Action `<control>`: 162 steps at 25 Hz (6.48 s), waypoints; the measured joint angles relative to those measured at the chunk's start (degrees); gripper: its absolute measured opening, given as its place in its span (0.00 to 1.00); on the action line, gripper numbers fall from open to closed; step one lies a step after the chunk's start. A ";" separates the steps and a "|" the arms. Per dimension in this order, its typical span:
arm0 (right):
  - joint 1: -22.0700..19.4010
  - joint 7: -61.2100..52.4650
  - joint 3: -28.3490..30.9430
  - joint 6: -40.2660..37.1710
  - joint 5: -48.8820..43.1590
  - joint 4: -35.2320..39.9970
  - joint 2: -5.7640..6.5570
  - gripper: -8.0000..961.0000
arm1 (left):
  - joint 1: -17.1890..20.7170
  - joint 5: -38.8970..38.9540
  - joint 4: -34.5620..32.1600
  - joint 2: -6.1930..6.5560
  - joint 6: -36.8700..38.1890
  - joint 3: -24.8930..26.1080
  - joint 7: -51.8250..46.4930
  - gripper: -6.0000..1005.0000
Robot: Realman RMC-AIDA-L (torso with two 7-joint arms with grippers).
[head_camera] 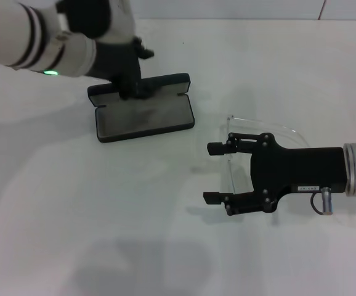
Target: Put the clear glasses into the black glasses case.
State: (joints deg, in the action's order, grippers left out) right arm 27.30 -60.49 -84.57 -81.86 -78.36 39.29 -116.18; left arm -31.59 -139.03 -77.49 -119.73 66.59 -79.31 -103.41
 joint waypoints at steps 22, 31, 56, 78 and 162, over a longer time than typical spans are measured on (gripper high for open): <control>10.31 -55.58 9.01 -1.87 -15.63 17.61 8.57 0.82 | 11.44 54.09 27.89 4.58 33.29 33.71 16.34 0.59; 27.13 -91.52 18.54 -16.67 -41.68 19.01 9.38 0.81 | 12.97 47.24 29.47 2.82 29.94 33.87 23.33 0.58; 43.76 -102.21 13.51 -9.11 -65.27 -2.45 0.05 0.81 | 11.51 41.03 29.59 0.62 21.68 33.72 26.55 0.58; 41.57 -101.74 0.29 6.89 -52.66 -9.65 0.00 0.81 | 10.49 41.07 31.16 0.25 19.94 33.66 28.41 0.58; 38.39 -90.33 7.32 -0.30 -49.52 4.25 0.06 0.45 | 15.34 40.63 25.51 3.82 22.78 33.77 26.66 0.56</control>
State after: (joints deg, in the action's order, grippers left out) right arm 65.68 -150.83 -77.24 -82.17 -127.88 43.53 -116.13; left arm -16.25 -98.41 -51.98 -115.91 89.37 -45.54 -76.75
